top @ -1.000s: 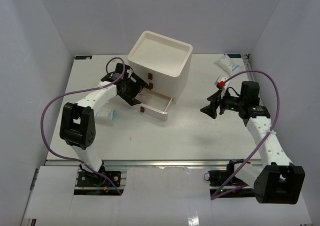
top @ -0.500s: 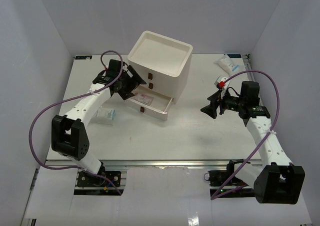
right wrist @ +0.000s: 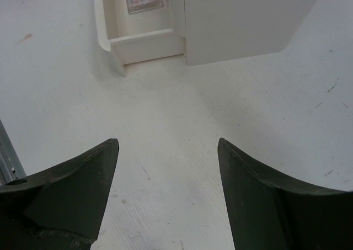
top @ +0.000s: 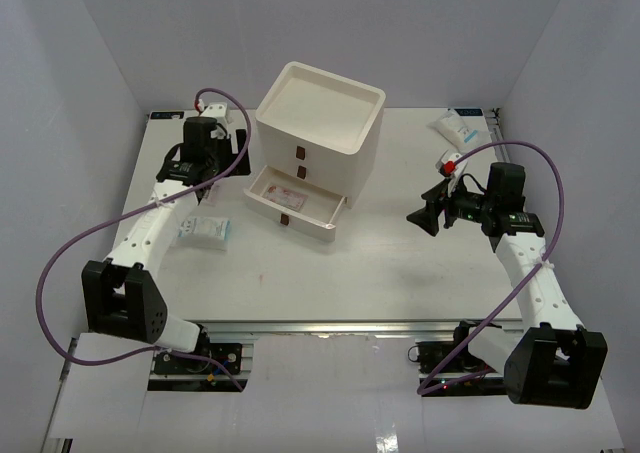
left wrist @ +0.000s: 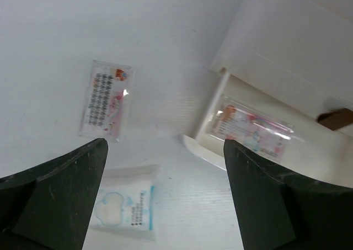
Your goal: Organize the makeup
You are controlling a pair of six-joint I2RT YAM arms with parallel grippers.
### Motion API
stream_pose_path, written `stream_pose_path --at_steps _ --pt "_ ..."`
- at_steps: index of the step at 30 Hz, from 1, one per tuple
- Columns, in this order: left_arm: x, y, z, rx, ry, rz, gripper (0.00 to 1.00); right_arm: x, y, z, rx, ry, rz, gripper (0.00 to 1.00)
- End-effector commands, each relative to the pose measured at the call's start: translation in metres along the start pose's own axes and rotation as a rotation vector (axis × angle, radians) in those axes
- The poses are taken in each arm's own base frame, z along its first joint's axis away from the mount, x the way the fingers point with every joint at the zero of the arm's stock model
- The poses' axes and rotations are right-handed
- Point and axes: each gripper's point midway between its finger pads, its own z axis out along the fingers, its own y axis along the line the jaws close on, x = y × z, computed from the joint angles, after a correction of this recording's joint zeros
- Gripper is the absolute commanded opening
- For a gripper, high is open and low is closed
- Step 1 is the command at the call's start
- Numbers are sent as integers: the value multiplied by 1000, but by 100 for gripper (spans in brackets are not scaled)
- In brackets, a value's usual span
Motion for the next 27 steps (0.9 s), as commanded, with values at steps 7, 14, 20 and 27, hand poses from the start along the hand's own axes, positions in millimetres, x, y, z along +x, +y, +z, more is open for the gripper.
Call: stream_pose_path --at_steps 7,14,20,27 --pt "17 82 73 -3 95 -45 98 -2 -1 -3 -14 -25 -22 79" --pt "38 95 100 -36 148 -22 98 -4 3 -4 -33 -36 -20 79" --pt "70 100 130 -35 235 17 98 -4 4 -4 -39 -38 -14 79" --pt "74 109 149 -65 249 46 98 -4 2 -5 -36 -40 -10 79"
